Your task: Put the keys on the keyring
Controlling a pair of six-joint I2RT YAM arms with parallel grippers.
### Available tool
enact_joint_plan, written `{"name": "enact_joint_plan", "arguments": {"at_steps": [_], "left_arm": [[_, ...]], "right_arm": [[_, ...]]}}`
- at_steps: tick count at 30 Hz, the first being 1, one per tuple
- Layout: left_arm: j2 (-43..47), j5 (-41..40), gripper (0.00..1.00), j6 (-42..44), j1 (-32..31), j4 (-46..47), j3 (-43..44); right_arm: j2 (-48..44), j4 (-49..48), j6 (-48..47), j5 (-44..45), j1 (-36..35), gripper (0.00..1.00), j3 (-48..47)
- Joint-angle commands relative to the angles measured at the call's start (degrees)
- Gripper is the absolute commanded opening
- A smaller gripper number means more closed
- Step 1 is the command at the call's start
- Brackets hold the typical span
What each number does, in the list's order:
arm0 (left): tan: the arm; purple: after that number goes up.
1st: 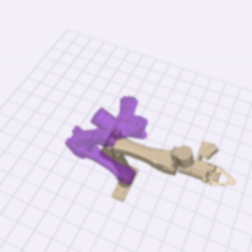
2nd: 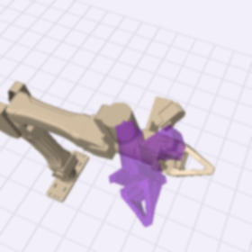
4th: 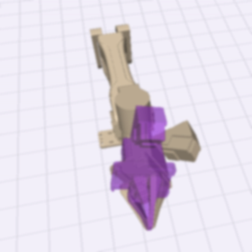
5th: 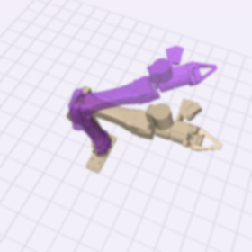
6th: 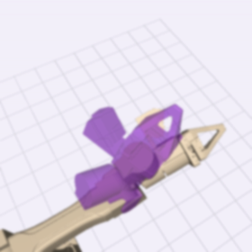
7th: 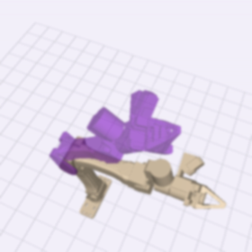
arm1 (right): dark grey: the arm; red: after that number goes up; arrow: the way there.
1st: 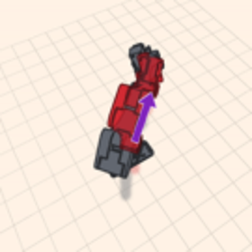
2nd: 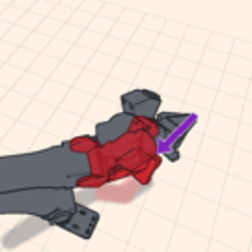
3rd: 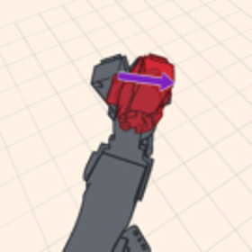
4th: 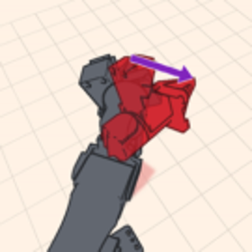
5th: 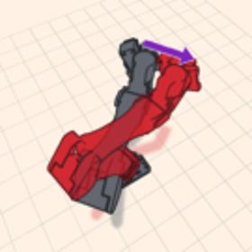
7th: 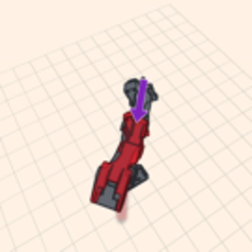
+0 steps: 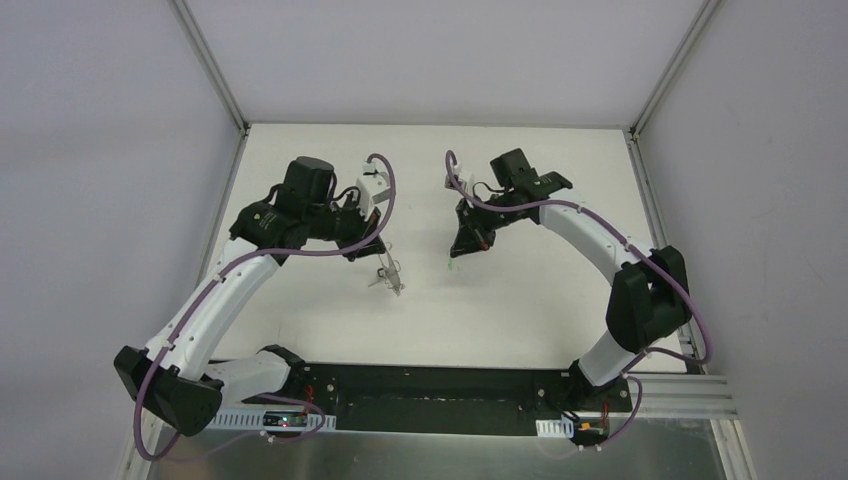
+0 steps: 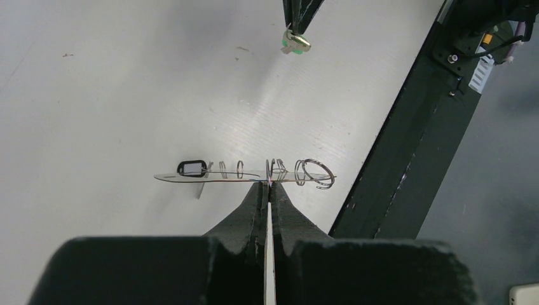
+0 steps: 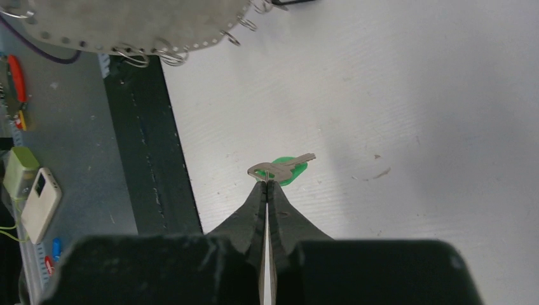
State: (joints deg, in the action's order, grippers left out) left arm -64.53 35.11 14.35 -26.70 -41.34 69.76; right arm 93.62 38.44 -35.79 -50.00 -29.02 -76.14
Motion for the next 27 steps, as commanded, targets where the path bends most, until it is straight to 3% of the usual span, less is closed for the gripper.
{"name": "enact_joint_plan", "arguments": {"at_steps": [1,6,13,24,27], "left_arm": [[-2.6,1.8,0.0,-1.2,-2.6,4.3,4.5],[-4.6,1.3,0.0,-1.6,-5.4,6.8,5.4],[-7.1,-0.2,0.0,0.3,-8.8,5.5,8.4],[-7.7,-6.0,0.0,1.9,-12.8,1.6,12.2],[-7.5,-6.2,0.0,1.9,-13.0,1.6,12.1]], "right_arm": [[-3.4,-0.8,4.2,-12.2,1.1,0.0,-4.4],[-3.0,-3.0,8.7,-19.2,1.5,0.0,-5.8],[-5.6,-9.0,13.5,-20.5,1.5,0.0,-2.3],[-5.0,-10.2,17.0,-25.3,1.5,0.0,-2.9],[-6.2,-17.9,21.7,-26.9,1.5,0.0,2.5]]}}
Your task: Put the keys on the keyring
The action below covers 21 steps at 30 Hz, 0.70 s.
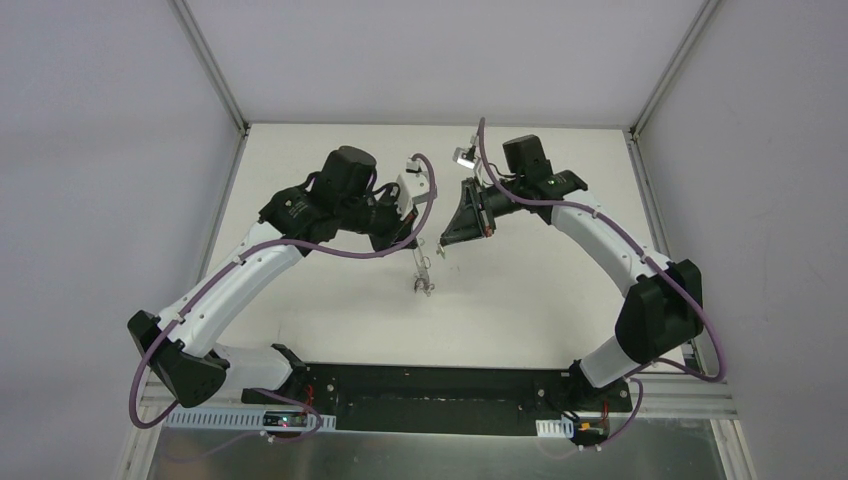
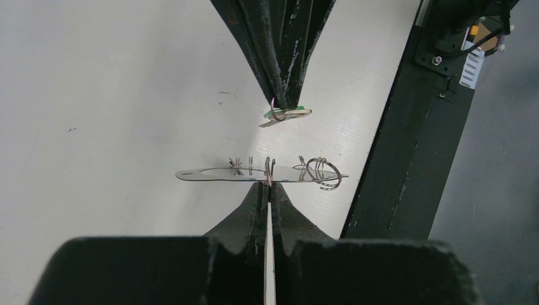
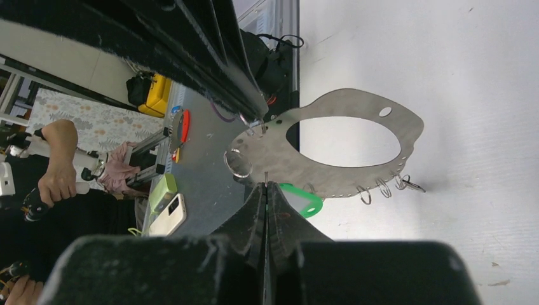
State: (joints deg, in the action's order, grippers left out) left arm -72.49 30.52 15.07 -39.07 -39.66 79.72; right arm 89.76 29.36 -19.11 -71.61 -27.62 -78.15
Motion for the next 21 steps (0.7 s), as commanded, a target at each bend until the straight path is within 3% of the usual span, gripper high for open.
{"name": "enact_joint_plan", "arguments": {"at_steps": [1,3,8,21], "left_arm": [[0.5,-1.5,0.0,1.0,-0.7,0.1,2.0],[0.9,-1.0,0.0,0.3,-0.7,1.4,1.0],[0.7,1.3,0.0,-3.9,-0.7,6.0,-1.0],[-2.0,6.5,0.0,-11.3,-0.7,10.9,-2.7]], "right_arm": [[-3.0,-14.1,5.1,-5.3,0.1,0.0,6.8],[-4.7,-20.0,11.5,-4.1,0.2,0.0,10.4],[-5.2,-24.9,15.5,-5.0,0.1,0.0,12.7],[-4.5,-27.9,16.8,-8.3,0.4,0.0,14.3]]}}
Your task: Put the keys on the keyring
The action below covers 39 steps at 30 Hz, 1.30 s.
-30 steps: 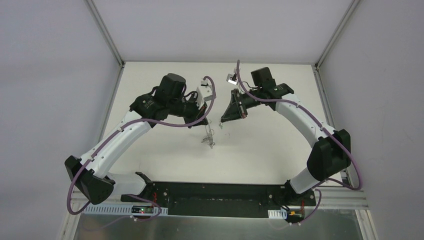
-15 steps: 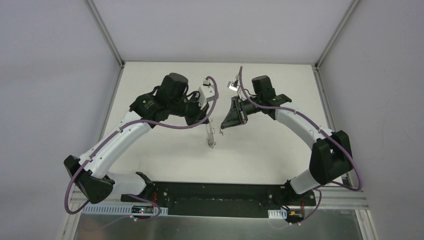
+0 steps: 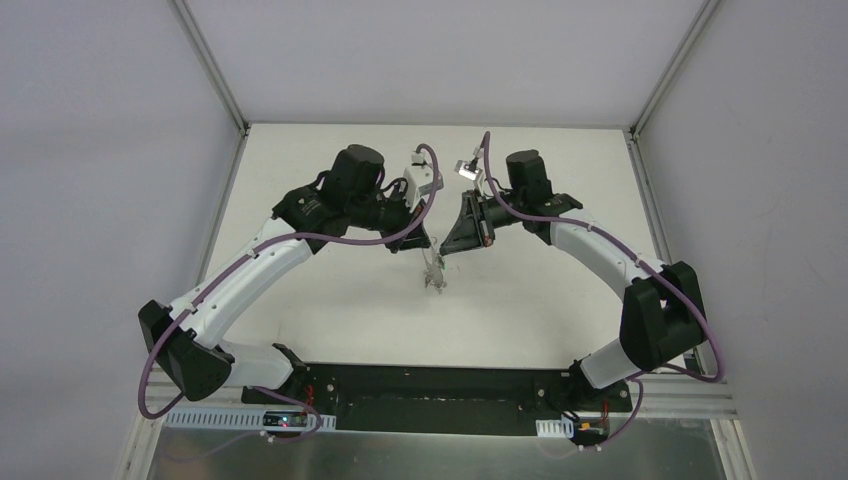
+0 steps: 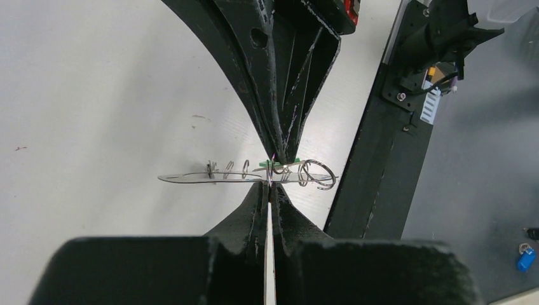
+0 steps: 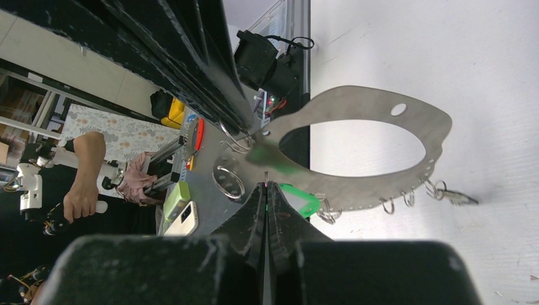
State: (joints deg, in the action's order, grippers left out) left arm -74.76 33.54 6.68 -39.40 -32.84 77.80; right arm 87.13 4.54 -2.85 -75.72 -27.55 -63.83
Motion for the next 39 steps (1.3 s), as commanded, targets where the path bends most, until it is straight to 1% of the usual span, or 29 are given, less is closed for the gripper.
{"name": "enact_joint_plan", "arguments": {"at_steps": [1,5,10,20,25,39], "left_arm": [[0.4,3.3,0.0,-2.6,-0.4,4.3,-1.0],[0.8,2.0,0.0,-0.9,-0.4,3.9,-1.4],[1.6,2.2,0.0,0.9,-0.4,4.0,-2.7],[2.5,4.6,0.0,1.1,-0.4,4.7,-3.7],[2.9,4.5,0.0,1.0,-0.4,5.0,-4.0],[4.3,3.6,0.0,1.2,-0.3,6.2,-5.5]], "right_arm": [[-1.9,-3.0,0.4,-4.6,0.3,0.0,0.0],[-2.4,-3.1,0.0,-5.6,0.4,0.0,0.2],[-3.6,-2.9,-0.1,-5.6,1.4,0.0,0.2],[-3.6,-3.1,0.5,-4.2,2.0,0.0,0.1],[-3.1,-6.4,2.7,-5.0,2.0,0.0,0.6],[-2.0,-7.3,2.7,-5.6,1.8,0.0,1.7]]}}
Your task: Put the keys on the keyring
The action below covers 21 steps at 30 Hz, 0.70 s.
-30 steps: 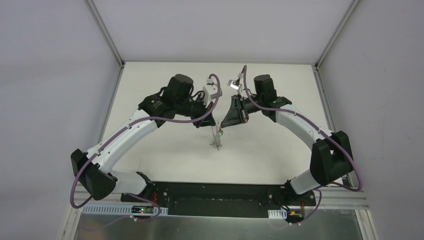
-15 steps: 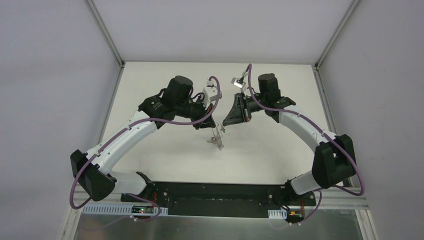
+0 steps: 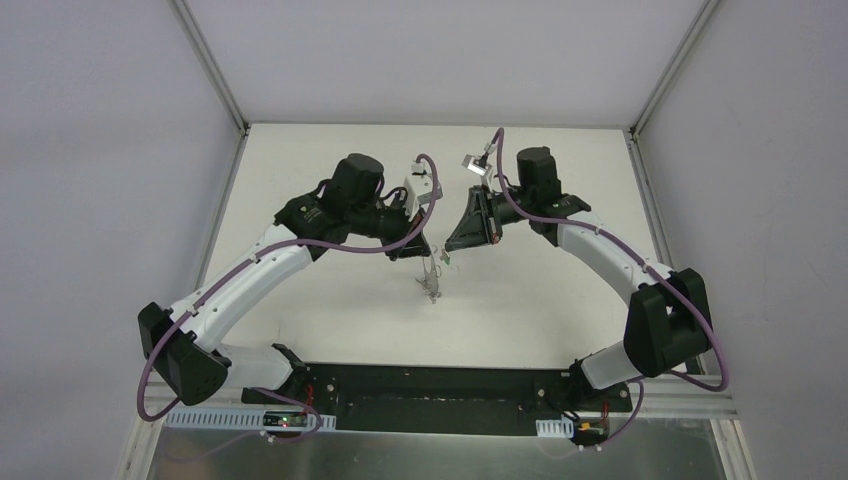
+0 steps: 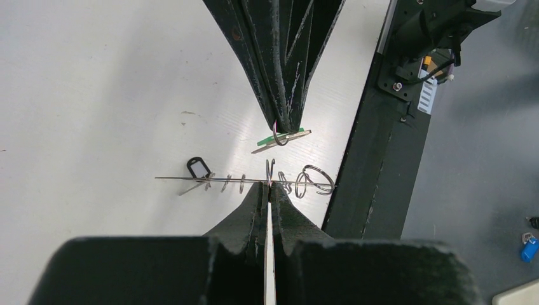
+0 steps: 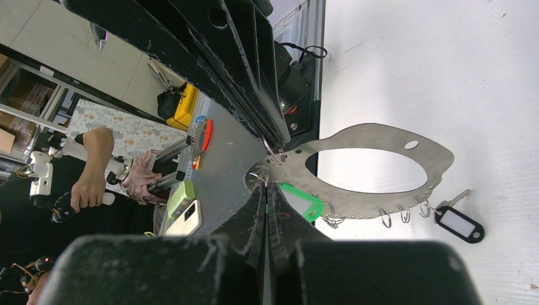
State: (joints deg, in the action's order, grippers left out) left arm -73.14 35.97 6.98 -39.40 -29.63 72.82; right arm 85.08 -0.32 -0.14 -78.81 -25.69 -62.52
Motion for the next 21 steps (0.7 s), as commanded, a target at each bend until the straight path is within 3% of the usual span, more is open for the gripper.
{"name": "enact_joint_plan", "arguments": {"at_steps": [1,21], "left_arm": [[2.8,1.1,0.0,1.0,-0.3,3.0,-0.6],[1.4,2.8,0.0,-0.6,-0.3,3.1,1.5]], "right_arm": [[0.2,-2.5,0.0,-2.8,0.0,0.0,0.5],[-0.5,-5.3,4.0,-3.1,-0.4,0.0,1.4]]}}
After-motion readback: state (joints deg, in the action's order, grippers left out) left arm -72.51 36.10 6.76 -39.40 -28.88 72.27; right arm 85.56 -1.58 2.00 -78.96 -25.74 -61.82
